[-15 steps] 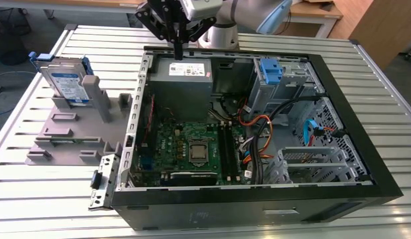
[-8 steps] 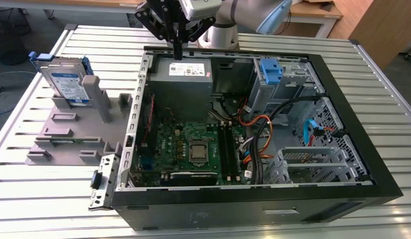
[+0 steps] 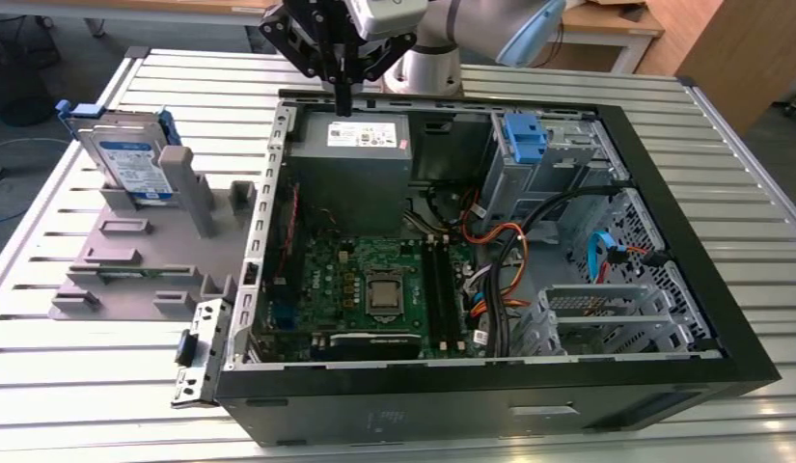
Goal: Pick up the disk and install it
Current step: 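Reach for the disk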
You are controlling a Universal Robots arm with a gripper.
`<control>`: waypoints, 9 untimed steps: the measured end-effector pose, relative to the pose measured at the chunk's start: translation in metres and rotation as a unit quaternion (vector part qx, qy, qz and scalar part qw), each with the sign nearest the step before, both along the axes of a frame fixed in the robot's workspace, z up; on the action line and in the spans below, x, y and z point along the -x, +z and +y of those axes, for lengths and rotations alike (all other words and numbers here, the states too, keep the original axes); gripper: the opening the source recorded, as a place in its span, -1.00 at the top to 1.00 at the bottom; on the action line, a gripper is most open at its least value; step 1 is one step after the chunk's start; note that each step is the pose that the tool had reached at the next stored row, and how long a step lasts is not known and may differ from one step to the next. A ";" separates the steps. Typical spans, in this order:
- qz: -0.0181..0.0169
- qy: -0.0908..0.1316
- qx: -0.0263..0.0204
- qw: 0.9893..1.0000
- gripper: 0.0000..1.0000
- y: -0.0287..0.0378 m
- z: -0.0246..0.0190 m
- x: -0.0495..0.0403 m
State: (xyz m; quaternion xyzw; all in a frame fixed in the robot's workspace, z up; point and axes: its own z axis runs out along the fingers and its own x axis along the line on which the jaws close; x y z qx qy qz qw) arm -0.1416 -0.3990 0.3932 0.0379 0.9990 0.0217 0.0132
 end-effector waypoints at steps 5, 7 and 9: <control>0.000 0.000 0.000 1.000 0.79 -0.0001 0.0001 0.0032; 0.000 0.000 0.000 1.000 0.79 -0.0001 0.0000 0.0036; 0.000 0.000 0.000 1.000 0.79 -0.0001 0.0001 0.0037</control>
